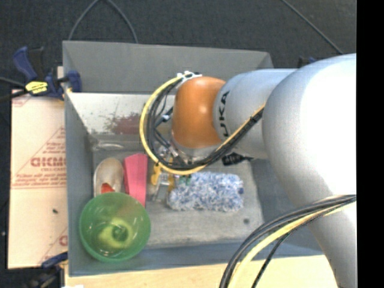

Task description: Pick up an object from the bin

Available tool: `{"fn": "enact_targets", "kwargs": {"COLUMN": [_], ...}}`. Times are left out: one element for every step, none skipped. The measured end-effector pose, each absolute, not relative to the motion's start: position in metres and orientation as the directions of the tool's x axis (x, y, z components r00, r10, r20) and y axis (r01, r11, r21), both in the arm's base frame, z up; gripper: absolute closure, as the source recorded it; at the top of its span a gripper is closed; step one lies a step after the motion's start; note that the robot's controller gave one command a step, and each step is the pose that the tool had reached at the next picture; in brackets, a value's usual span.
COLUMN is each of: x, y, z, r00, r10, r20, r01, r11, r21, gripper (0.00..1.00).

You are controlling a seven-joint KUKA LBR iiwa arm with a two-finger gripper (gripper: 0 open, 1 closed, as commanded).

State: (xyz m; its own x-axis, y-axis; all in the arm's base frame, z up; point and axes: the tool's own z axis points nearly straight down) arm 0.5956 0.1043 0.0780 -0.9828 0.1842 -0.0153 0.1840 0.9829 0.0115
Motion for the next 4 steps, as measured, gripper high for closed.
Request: {"fn": "enact_targets", "kwargs": {"x": [0.623,0.600,0.613,0.600], "y": [0.061,0.095,0.054,0.077], "z": [0.071,0.081,0.079,0.087], "r00": [-0.963,-0.978,-0.963,-0.974], "r10": [0.269,0.210,0.269,0.226], "r20": [-0.021,-0.021,-0.027,-0.024], "r01": [0.269,0.209,0.269,0.226], "r11": [0.963,0.978,0.963,0.974], "r21": [0.008,0.015,0.009,0.014], "gripper": [0.00,0.00,0.00,0.00]}}
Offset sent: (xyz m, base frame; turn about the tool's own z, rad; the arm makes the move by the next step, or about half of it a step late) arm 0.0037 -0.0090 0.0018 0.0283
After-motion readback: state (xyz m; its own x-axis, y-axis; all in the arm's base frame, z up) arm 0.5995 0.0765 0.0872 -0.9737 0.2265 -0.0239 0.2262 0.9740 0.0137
